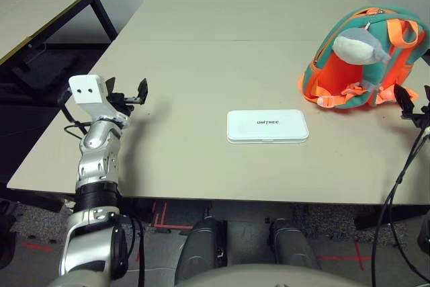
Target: Put the pencil case into the backpack and zip it.
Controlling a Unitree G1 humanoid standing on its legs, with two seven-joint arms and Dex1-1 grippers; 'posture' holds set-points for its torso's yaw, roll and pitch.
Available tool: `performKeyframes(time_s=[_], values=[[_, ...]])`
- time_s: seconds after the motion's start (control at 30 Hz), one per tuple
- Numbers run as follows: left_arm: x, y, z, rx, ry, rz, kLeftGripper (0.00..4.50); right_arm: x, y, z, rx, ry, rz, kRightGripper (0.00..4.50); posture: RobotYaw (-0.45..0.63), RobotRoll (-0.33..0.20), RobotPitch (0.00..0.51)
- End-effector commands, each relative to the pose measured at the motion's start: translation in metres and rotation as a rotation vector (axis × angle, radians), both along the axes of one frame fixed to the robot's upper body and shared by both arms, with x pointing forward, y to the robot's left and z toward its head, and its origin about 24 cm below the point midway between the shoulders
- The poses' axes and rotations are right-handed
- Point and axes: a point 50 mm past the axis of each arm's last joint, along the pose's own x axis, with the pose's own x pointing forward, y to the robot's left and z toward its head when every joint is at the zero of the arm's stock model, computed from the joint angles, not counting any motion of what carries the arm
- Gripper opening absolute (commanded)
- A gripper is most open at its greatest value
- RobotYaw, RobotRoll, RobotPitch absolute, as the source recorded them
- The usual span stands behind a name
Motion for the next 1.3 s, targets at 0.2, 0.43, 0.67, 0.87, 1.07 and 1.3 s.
performKeyframes(time_s=[0.2, 0.43, 0.67, 0.87, 1.07, 1.3], values=[[0.012, -0.029, -0.018, -0.035, 0.105, -0.187, 4.5, -0.011, -0.01, 0.023, 0.045, -0.053, -0.057, 4.45, -0.19, 0.0, 0.107], [0.023, -0.033, 0.037, -0.259, 0.21, -0.529, 4.5, -0.035, -0.014, 0.061, 0.249, 0.162, 0.069, 4.45, -0.16, 0.0, 0.075], [0.001, -0.029, 0.086, -0.515, 0.562, -0.728, 4.5, -0.069, 0.026, 0.081, 0.477, 0.683, 0.318, 4.45, -0.16, 0.0, 0.066], [-0.012, -0.035, 0.091, -0.687, 0.798, -0.817, 4.5, -0.056, 0.058, 0.074, 0.555, 0.832, 0.452, 3.31, -0.14, 0.0, 0.056], [-0.011, -0.046, 0.069, -0.789, 0.929, -0.846, 4.5, -0.041, 0.087, 0.055, 0.547, 0.942, 0.568, 1.44, -0.13, 0.0, 0.052], [-0.005, -0.065, 0.043, -0.847, 1.015, -0.861, 4.5, -0.03, 0.108, 0.037, 0.513, 1.044, 0.6, 0.04, -0.11, 0.0, 0.058]])
